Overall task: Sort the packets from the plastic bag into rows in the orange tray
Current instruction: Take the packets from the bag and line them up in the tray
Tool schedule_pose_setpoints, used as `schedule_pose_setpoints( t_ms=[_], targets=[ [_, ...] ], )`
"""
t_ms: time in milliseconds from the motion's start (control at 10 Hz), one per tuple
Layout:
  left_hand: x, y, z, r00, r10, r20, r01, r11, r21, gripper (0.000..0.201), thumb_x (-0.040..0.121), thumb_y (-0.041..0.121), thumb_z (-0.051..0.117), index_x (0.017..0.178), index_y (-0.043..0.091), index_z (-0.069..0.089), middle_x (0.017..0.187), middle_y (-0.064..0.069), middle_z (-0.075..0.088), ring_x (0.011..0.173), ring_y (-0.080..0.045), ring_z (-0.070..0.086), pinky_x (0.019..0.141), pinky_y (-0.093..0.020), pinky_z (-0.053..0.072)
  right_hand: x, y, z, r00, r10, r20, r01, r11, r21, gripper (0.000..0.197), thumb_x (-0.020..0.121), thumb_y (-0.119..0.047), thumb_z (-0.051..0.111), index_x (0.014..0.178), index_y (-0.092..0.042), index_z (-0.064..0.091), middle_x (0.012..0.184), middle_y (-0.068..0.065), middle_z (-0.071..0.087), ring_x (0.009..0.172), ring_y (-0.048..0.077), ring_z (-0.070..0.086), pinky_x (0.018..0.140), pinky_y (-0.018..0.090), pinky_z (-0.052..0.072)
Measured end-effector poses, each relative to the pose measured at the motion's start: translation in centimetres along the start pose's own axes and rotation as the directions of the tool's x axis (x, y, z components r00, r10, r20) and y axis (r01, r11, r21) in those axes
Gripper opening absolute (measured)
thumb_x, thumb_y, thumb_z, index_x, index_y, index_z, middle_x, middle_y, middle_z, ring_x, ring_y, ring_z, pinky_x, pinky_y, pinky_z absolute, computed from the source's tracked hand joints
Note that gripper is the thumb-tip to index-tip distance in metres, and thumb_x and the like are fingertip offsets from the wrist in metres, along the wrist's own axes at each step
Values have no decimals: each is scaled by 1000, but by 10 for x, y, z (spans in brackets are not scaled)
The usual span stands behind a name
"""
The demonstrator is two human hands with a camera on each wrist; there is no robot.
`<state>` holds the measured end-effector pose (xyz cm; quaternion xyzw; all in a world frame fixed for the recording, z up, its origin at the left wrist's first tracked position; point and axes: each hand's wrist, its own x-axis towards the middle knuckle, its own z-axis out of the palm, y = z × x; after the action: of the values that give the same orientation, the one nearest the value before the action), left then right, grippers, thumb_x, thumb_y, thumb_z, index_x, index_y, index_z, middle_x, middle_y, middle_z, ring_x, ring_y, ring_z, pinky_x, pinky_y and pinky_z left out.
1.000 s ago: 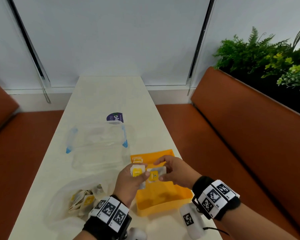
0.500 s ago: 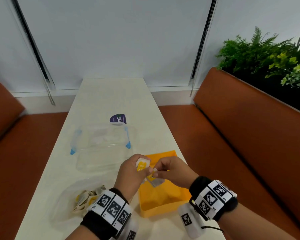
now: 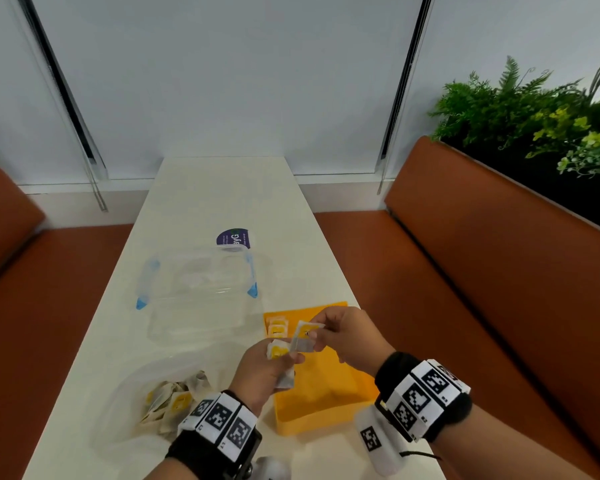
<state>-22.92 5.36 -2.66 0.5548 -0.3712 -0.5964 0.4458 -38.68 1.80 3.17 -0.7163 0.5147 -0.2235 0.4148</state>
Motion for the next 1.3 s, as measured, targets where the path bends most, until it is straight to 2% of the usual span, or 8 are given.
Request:
schedule_pose_setpoints(
  t_ms=[100, 200, 400, 600, 800, 900, 1000, 1300],
  targets=[
    [2, -4, -4, 1000, -7, -24, 9, 997, 75, 39, 60, 21, 77, 91, -1, 66, 71, -10, 60, 58, -19, 53, 54, -28, 45, 7, 2, 0, 999, -41, -11, 38, 983, -177, 16, 93, -16, 58, 96, -8, 71, 86, 3, 62, 73, 1, 56, 69, 20, 46],
    [1, -9, -10, 996, -15, -91, 24, 995, 99, 51, 51, 25, 70, 98, 4, 67, 89, -22, 67, 84, -37, 64, 74, -46, 53, 17, 6, 0, 997, -28, 71, 58, 887, -458, 25, 95, -26, 55, 111, -17, 70, 97, -2, 48, 87, 11, 46, 75, 21, 36],
    [-14, -15, -17, 992, -67, -110, 78, 993, 94, 19, 60, 15, 69, 78, 15, 65, 84, -12, 65, 76, -24, 61, 60, -29, 51, 47, 17, 13, 974, 109, 201, 9, 860, -511, 14, 90, -11, 60, 97, -6, 71, 107, 8, 69, 89, 16, 59, 74, 23, 44],
    [-17, -27, -19, 993, -78, -86, 88, 989, 122, 21, 62, 21, 69, 82, 14, 67, 81, -6, 66, 75, -17, 59, 53, -20, 46, 84, 23, 43, 910, 251, 330, 15, 776, -631, 22, 90, -4, 52, 105, 3, 68, 113, 16, 66, 87, 23, 60, 83, 31, 52],
    [-17, -33, -22, 987, -59, -147, 77, 990, 120, 30, 56, 32, 70, 81, 16, 72, 86, -6, 74, 86, -23, 68, 71, -33, 55, 111, 32, 61, 914, 272, 302, -31, 787, -616, 28, 90, -10, 50, 112, 0, 63, 106, 17, 67, 100, 32, 65, 83, 37, 54],
    [-22, -29, -20, 981, -77, -179, 105, 984, 147, 4, 77, 16, 69, 79, 19, 69, 78, 1, 72, 76, -16, 64, 66, -27, 49, 113, 35, 63, 900, 286, 330, -33, 798, -602, 22, 88, -9, 53, 105, -2, 65, 89, 10, 63, 92, 28, 68, 75, 31, 56],
    [-17, -33, -22, 976, -73, -205, 104, 984, 143, 13, 83, 7, 64, 80, 19, 68, 77, 2, 70, 73, -12, 62, 62, -23, 47, 115, 36, 57, 892, 299, 339, -64, 827, -559, 7, 86, -9, 58, 92, -12, 59, 85, 7, 62, 77, 21, 65, 64, 26, 54],
    [-11, -29, -21, 978, -74, -197, 98, 988, 119, 6, 80, 11, 66, 81, 18, 66, 85, -6, 69, 76, -14, 62, 56, -20, 47, 120, 47, 42, 764, 530, 367, -338, 815, -471, 41, 94, -17, 55, 132, -2, 50, 132, 16, 55, 112, 29, 57, 100, 35, 45]
  ],
)
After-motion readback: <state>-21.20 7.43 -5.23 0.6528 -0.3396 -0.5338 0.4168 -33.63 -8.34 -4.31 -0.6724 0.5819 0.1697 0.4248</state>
